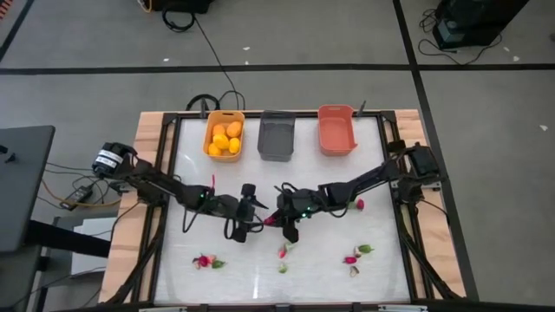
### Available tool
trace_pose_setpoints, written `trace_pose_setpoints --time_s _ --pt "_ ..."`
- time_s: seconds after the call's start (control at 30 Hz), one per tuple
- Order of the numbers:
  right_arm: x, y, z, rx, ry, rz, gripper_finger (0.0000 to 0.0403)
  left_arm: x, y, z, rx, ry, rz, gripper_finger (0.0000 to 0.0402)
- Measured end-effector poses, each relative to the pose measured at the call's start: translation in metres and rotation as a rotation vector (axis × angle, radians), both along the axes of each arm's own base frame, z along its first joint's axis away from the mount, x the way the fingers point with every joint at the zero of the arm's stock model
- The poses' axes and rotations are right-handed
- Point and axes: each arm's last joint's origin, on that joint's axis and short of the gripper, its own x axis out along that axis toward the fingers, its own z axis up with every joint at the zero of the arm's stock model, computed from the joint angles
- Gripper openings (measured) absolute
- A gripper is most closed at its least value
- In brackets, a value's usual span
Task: Sort produce into baskets
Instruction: Put the red chili pepper into the black bin
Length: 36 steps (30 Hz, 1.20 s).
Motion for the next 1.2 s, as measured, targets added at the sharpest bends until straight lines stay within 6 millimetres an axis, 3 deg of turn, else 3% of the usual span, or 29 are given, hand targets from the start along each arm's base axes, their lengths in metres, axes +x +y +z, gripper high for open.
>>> trace_pose_setpoints --time_s 0.17,0.43,0.63,0.8,1.2 --pt "-0.015 -0.004 -0.031 -0.048 0.114 -0.086 0.0103 -0.001 -0.004 0.0 0.016 -0.004 -0.002 0.0239" --pt "-0.024 -0.007 -0.048 -0.133 0.148 -0.091 0.0128 0.0 -0.004 0.001 0.014 -0.021 0.003 0.0236" --pt "-0.026 -0.005 -0.05 -0.16 0.157 -0.068 0.0174 0.0 -0.004 0.001 0.012 -0.025 0.01 0.0236" --pt "-0.027 -0.002 -0.039 -0.191 0.121 -0.094 0.0201 0.0 -0.004 0.0 0.007 -0.019 0.013 0.0236" --pt "-0.032 -0.002 -0.041 -0.202 0.184 -0.069 0.0177 0.0 -0.004 0.001 0.001 -0.02 0.009 0.0236"
